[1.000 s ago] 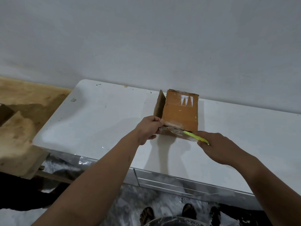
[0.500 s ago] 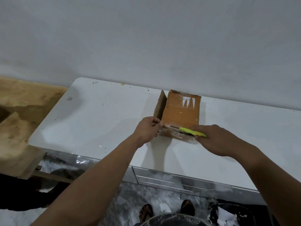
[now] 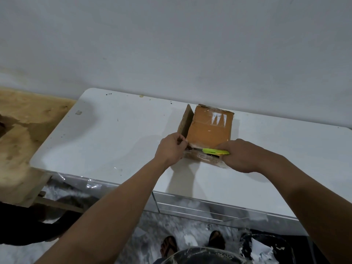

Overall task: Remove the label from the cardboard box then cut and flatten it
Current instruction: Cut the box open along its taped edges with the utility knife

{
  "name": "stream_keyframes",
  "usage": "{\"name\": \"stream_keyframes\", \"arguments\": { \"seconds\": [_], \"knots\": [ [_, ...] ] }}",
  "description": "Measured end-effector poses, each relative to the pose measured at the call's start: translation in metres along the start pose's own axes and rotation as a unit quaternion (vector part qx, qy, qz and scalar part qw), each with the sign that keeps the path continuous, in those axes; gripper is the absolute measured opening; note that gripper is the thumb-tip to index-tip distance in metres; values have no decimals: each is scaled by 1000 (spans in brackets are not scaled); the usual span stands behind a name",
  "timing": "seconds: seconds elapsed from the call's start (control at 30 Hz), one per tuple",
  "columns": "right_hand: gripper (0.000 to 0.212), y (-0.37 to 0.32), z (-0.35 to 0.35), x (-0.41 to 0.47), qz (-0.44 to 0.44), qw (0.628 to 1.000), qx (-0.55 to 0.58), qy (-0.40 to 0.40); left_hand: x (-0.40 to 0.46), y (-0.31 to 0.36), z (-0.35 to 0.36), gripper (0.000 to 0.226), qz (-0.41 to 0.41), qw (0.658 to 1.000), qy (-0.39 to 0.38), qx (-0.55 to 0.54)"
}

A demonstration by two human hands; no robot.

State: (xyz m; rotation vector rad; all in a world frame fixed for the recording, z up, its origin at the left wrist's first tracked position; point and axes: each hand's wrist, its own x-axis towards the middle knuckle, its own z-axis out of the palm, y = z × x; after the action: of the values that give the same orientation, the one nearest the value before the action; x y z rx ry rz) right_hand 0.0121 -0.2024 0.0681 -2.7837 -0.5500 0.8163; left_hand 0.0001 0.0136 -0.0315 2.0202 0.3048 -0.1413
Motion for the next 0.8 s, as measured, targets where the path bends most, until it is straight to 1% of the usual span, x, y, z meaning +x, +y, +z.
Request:
{"name": "stream_keyframes", "arguments": {
  "seconds": [0.07, 0.23, 0.27, 0.37, 0.4, 0.43, 0.53, 0.6, 0.67, 0.73, 0.8],
  "knots": [
    [41, 1, -1, -2, 7, 1000, -8, -11, -2, 1, 2, 16, 5, 1000, -3, 14],
    [44, -3, 1, -2, 2, 999, -33, 8, -8, 4, 4, 16, 29, 997, 15, 66],
    [45, -1, 0, -4, 12, 999, -43, 3, -8, 4, 4, 16, 30, 997, 15, 70],
    [43, 13, -4, -10, 59, 988, -136, -33, -9, 3, 0, 15, 20, 998, 20, 64],
    [42, 19, -4, -13, 68, 988, -135, -45, -10, 3, -1, 15, 16, 998, 16, 63],
    [41, 23, -3, -16, 72, 989, -115, -54, -10, 2, -2, 15, 13, 998, 9, 66],
    [37, 28, -7, -24, 55, 996, -52, -51, -11, 1, -2, 16, 7, 997, -6, 72],
    [33, 30, -13, -27, 44, 998, -5, -44, -13, 1, -2, 16, 6, 997, -2, 83],
    [24, 37, -15, -27, 40, 997, 59, -32, -13, 1, -2, 17, 16, 994, 14, 111],
    [22, 43, -14, -24, 44, 987, 154, 2, -13, 4, -3, 20, 25, 990, 38, 135],
    [25, 46, -9, -17, 62, 966, 244, 62, -13, 11, -5, 23, 30, 988, 55, 139]
  ]
}}
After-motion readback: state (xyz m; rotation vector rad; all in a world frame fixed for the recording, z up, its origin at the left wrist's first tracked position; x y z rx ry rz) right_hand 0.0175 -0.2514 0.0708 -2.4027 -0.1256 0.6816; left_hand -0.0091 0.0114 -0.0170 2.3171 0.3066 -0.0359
